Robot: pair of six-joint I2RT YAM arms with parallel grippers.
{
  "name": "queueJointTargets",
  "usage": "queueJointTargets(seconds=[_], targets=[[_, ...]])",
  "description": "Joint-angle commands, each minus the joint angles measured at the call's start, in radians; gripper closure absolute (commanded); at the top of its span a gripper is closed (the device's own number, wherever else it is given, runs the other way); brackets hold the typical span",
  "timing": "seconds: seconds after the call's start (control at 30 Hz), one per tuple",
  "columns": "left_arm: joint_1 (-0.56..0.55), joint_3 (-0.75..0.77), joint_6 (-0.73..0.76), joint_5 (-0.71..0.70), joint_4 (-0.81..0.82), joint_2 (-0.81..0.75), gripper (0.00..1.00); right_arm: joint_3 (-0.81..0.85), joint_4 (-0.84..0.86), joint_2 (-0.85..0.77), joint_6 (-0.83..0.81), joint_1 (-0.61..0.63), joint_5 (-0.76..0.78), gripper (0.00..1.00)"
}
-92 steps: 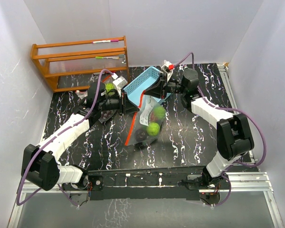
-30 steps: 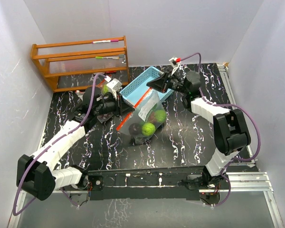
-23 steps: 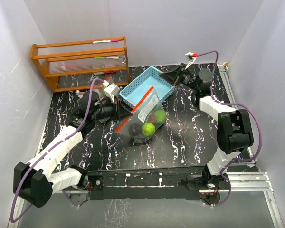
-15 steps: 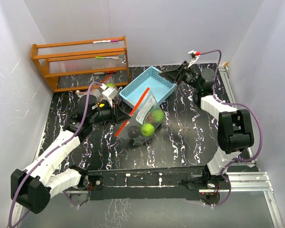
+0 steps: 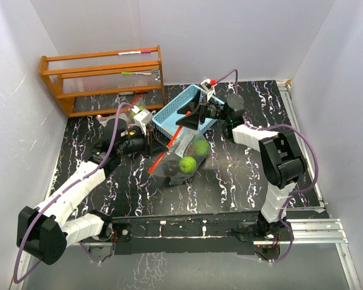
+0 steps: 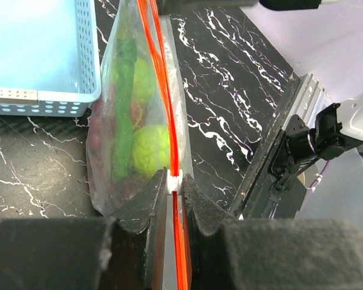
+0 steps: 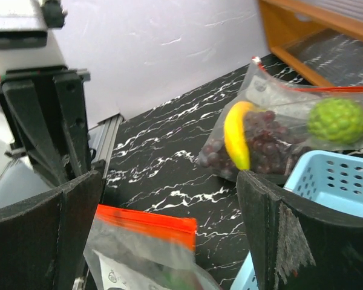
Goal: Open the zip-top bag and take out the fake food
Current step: Unzip the zipper food storage bag at the center of the board.
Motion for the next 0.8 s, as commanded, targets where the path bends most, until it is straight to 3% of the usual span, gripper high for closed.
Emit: queueJointTargets(seconds=[0.0,0.17,0.3,0.37,0.5,0.53,0.77], targets=[[0.002,0.045,-0.003,0.022,0.028,-0.003,1.00,-0.011,0.054,-0.030,-0.070,0.038,-0.076,0.02],[0.002,0.057,-0.006,0.026,0.036,0.005,1.00,-0.071,0.069,-0.050,-0.084,0.056,-0.150,0.02],[0.002,0.066,-0.010,0.021,0.044,0.004,1.00,-0.111,0.013,-0.057,-0.144,0.062,-0.176,0.14],[0.002,0.069,-0.010,0.016,0.044,0.003,1.00,-0.120,-0.004,-0.060,-0.157,0.061,-0.184,0.31],[0.002,0.071,-0.010,0.014,0.048,0.009,1.00,-0.102,-0.047,-0.072,-0.183,0.059,-0.186,0.88],[0.002,0.069,-0.010,0.014,0.049,0.012,1.00,-0.095,-0.070,-0.077,-0.200,0.058,-0.179,0.92],[0.002,0.054,-0.003,0.009,0.023,-0.002,1.00,-0.083,-0.083,-0.130,-0.178,0.007,-0.044,0.92]])
